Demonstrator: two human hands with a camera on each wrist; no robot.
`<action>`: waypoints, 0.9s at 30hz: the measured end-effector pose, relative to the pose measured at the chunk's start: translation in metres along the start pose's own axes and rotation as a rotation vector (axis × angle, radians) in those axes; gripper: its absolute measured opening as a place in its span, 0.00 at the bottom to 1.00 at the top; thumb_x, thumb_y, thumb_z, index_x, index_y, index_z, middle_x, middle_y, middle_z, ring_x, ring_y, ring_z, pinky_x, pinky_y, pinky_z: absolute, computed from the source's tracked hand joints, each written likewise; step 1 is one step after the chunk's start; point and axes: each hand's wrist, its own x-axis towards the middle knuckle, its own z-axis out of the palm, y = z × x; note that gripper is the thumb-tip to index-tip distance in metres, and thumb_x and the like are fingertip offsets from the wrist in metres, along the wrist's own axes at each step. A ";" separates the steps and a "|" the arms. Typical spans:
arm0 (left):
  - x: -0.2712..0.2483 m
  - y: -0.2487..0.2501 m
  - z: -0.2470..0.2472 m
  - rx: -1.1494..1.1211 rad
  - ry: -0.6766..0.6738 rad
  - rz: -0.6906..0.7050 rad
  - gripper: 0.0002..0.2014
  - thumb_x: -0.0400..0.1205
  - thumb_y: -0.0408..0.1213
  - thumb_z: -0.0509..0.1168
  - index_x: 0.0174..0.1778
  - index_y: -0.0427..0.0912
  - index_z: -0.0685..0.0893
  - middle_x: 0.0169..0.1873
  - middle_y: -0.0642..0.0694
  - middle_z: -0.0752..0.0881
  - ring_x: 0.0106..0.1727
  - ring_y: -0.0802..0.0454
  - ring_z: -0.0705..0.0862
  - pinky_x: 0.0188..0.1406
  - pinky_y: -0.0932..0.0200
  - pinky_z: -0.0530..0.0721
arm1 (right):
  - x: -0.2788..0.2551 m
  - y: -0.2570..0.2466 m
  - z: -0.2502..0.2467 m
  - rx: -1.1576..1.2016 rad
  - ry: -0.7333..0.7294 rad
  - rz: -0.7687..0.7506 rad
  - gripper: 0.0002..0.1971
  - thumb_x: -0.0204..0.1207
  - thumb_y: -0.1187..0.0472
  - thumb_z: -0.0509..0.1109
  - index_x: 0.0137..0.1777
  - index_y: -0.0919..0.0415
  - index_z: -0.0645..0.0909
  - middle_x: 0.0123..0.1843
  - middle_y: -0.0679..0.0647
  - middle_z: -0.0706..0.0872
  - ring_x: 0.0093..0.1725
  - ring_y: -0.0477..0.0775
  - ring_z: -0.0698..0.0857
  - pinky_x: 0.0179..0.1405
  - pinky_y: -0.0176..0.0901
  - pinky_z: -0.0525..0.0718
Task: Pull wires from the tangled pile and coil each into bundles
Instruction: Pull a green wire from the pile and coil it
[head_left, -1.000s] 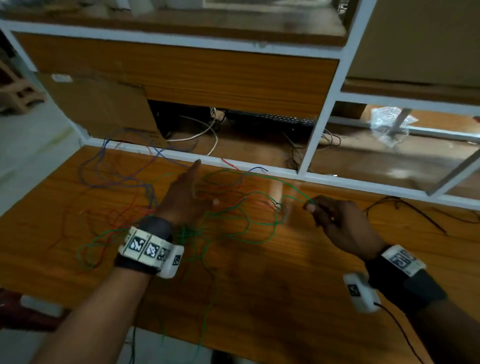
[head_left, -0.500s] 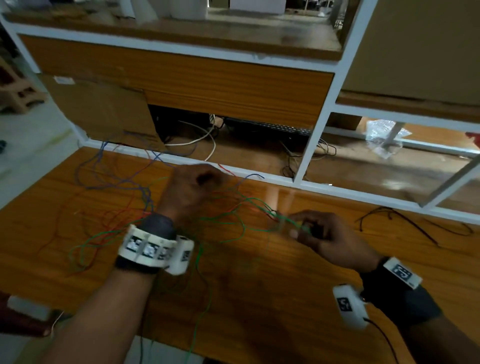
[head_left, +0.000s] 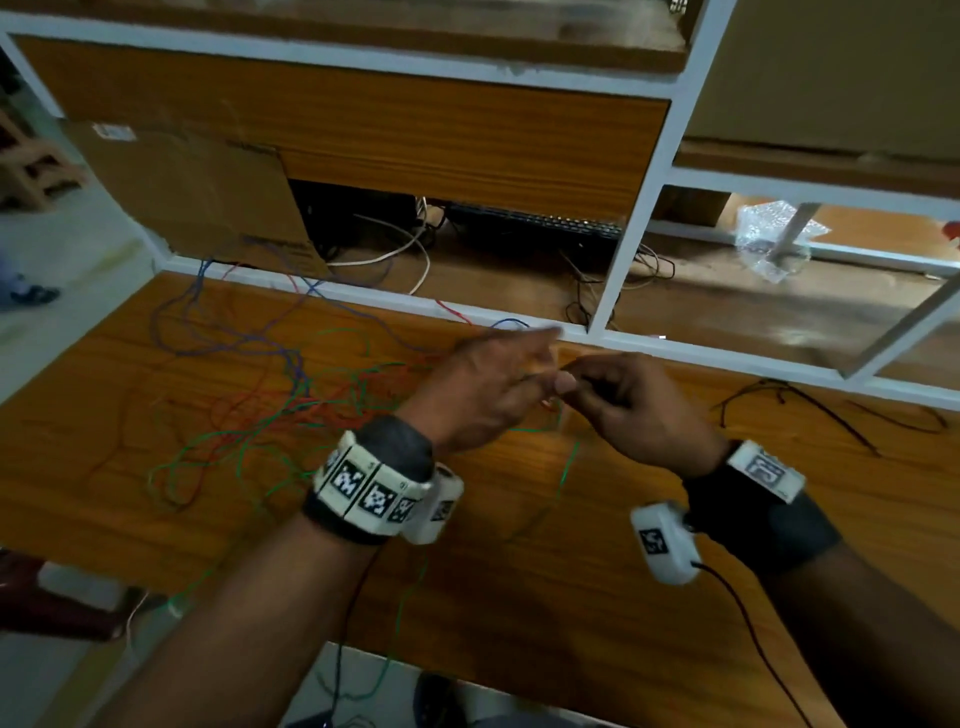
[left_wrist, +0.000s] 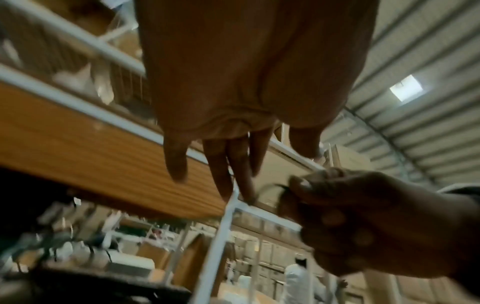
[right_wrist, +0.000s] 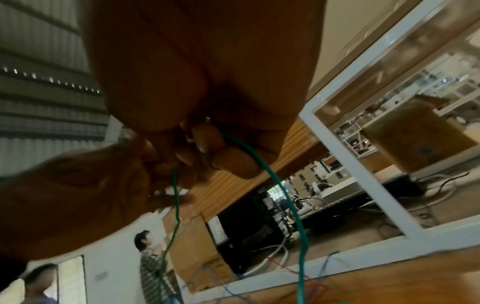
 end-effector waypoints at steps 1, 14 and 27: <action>0.000 0.005 0.002 -0.116 -0.071 0.007 0.23 0.85 0.56 0.60 0.67 0.45 0.85 0.54 0.50 0.90 0.56 0.56 0.85 0.57 0.57 0.82 | 0.004 -0.003 0.001 0.032 -0.022 -0.012 0.15 0.87 0.43 0.68 0.49 0.51 0.91 0.31 0.53 0.87 0.27 0.54 0.80 0.26 0.53 0.77; -0.022 -0.092 -0.101 -0.019 0.626 -0.300 0.10 0.88 0.37 0.64 0.49 0.42 0.91 0.43 0.45 0.89 0.38 0.60 0.83 0.39 0.70 0.79 | -0.036 0.030 -0.029 0.412 -0.079 0.245 0.07 0.81 0.60 0.73 0.44 0.63 0.89 0.32 0.64 0.87 0.35 0.65 0.83 0.48 0.66 0.85; -0.017 -0.026 -0.042 -0.119 0.087 -0.351 0.57 0.65 0.65 0.78 0.87 0.57 0.56 0.75 0.54 0.74 0.72 0.63 0.72 0.69 0.64 0.71 | 0.007 0.000 -0.023 0.058 0.193 0.014 0.06 0.85 0.58 0.74 0.52 0.54 0.93 0.34 0.52 0.90 0.29 0.53 0.85 0.27 0.49 0.80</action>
